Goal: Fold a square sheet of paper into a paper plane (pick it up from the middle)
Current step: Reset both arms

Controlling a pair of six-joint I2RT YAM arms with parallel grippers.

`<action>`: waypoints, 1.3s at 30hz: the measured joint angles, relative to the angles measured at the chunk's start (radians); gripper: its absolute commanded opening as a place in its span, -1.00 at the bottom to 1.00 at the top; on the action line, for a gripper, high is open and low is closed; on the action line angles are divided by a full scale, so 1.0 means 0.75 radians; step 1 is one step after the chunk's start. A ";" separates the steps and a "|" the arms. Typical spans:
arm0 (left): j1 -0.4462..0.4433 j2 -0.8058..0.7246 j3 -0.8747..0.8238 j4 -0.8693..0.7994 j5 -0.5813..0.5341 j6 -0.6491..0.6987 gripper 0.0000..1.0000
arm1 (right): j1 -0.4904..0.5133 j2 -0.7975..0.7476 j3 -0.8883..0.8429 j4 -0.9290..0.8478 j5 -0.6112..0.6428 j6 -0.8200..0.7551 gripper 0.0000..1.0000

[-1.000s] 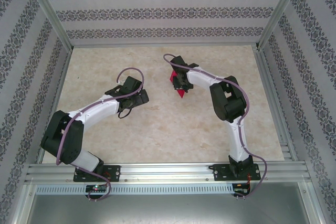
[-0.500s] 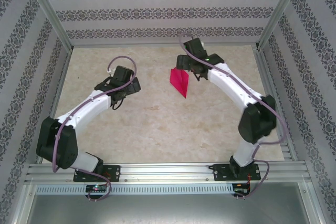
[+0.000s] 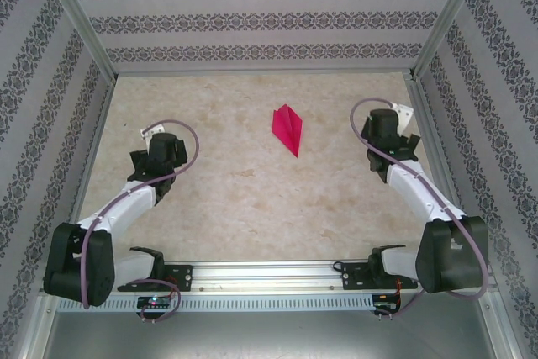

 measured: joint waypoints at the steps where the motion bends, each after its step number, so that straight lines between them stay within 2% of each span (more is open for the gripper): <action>1: 0.015 0.009 -0.044 0.071 0.020 0.041 1.00 | -0.027 0.005 -0.063 0.055 -0.001 -0.022 0.96; 9: 0.082 0.191 -0.184 0.595 0.293 0.261 1.00 | -0.047 0.159 -0.243 0.497 -0.099 -0.160 0.96; 14: 0.120 0.225 -0.231 0.839 0.448 0.306 1.00 | -0.051 0.187 -0.314 0.776 -0.219 -0.246 0.96; 19: 0.155 0.326 -0.253 1.016 0.534 0.317 1.00 | -0.065 0.237 -0.387 1.003 -0.349 -0.300 0.96; 26: 0.159 0.463 -0.229 1.062 0.607 0.327 1.00 | -0.079 0.285 -0.462 1.234 -0.478 -0.335 0.96; 39: 0.160 0.462 -0.200 1.062 0.632 0.342 1.00 | -0.091 0.305 -0.472 1.305 -0.536 -0.335 0.96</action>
